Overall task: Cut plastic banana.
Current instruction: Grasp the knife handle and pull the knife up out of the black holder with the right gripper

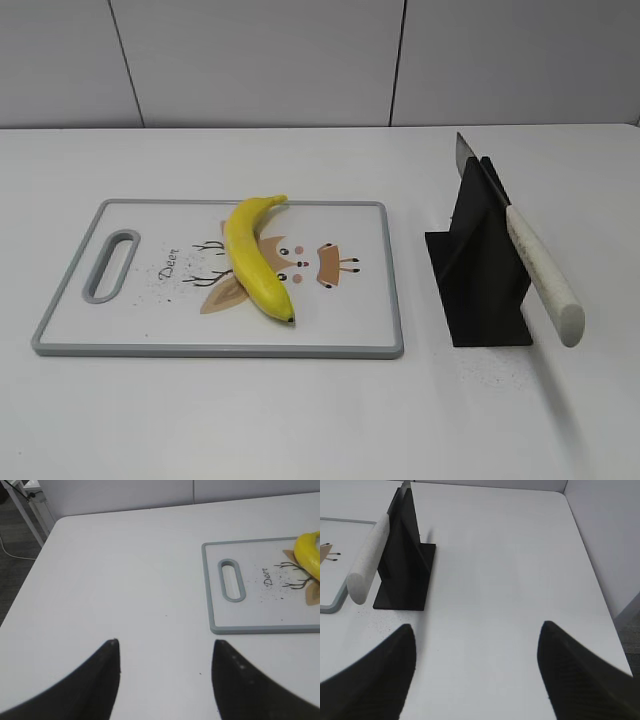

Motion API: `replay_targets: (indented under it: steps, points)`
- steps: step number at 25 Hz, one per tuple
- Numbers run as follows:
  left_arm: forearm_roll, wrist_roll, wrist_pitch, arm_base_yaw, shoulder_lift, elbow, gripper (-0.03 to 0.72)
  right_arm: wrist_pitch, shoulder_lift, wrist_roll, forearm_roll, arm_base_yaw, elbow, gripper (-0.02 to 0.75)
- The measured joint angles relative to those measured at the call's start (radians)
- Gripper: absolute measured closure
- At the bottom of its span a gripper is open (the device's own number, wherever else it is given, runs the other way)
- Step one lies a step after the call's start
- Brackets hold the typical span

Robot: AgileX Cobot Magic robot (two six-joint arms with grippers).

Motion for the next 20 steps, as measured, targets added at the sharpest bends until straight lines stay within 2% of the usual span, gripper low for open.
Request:
replay_targets:
  steps: [16, 20]
  points:
    - [0.0, 0.0, 0.0, 0.0, 0.0, 0.0, 0.134, 0.0, 0.0, 0.0, 0.002, 0.0, 0.0, 0.146]
    - [0.0, 0.0, 0.0, 0.0, 0.0, 0.0, 0.134, 0.0, 0.0, 0.0, 0.044, 0.0, 0.0, 0.146]
